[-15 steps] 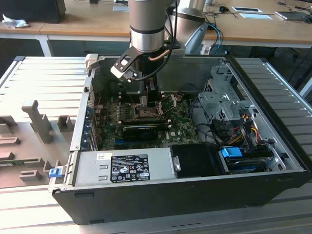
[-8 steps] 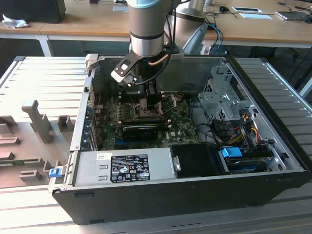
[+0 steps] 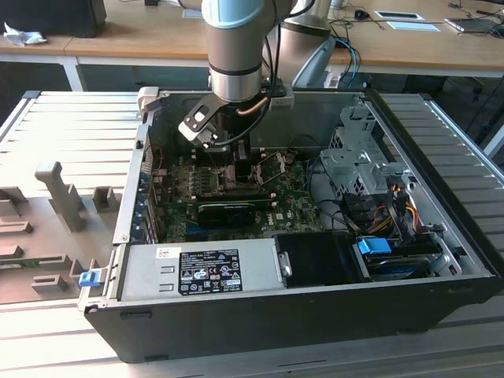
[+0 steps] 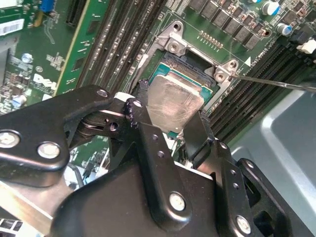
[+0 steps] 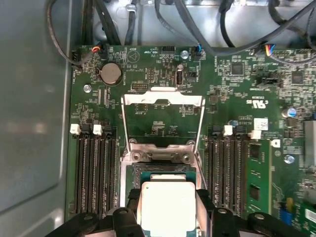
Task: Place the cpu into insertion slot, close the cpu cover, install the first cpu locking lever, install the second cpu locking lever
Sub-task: 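Place the cpu into insertion slot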
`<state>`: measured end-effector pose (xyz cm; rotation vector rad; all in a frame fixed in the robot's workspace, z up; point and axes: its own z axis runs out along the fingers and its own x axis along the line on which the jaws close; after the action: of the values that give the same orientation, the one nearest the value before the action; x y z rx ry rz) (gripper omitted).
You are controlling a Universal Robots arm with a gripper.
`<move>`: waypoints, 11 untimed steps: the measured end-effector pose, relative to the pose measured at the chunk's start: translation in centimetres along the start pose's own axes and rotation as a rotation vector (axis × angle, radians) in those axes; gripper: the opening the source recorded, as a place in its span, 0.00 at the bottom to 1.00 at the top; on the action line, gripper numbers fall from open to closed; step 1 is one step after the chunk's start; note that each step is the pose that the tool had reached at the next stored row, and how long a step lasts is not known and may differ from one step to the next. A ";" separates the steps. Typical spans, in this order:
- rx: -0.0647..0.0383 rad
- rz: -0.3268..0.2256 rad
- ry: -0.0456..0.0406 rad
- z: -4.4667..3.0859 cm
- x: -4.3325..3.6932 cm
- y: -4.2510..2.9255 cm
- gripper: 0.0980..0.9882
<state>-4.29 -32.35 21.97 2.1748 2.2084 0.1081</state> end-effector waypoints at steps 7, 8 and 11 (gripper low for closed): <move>0.000 0.012 -0.0011 1.12 0.43 -0.25 0.48; 0.000 0.012 -0.0010 1.28 0.55 -0.26 0.48; 0.000 0.016 -0.0016 1.61 0.59 -0.27 0.48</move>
<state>-4.44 -31.72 20.36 2.1915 2.1909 0.1070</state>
